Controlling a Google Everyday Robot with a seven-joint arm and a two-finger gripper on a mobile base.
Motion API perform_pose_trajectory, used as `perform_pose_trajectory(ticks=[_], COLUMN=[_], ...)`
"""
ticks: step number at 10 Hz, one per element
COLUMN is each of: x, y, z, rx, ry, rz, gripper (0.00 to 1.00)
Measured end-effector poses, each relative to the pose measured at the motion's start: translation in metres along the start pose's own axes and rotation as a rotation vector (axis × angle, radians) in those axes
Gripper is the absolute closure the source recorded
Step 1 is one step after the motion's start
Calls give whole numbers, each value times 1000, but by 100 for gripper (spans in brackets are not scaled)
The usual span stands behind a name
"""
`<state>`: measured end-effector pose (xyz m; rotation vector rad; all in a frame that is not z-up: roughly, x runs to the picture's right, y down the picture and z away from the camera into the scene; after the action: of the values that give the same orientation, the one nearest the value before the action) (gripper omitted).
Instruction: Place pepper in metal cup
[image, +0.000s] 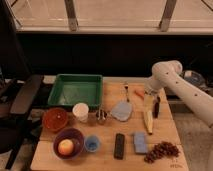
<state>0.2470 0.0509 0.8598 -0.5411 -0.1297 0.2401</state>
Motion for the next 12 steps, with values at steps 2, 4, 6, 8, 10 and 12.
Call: perform_pose_trajectory(ticks=[2,4,6,8,10,12], x=[8,7,11,12,12,15], y=[-14,-30,-37,-37,-37,-38], z=[12,22,25,25,26,25], rx=[-46,-59,-72,-75,-75,-54], ry=[-54,-80,-99,-99,-99,-84], rz=[56,88,101,103,102,108], gripper=[27,27,27,27,27,27])
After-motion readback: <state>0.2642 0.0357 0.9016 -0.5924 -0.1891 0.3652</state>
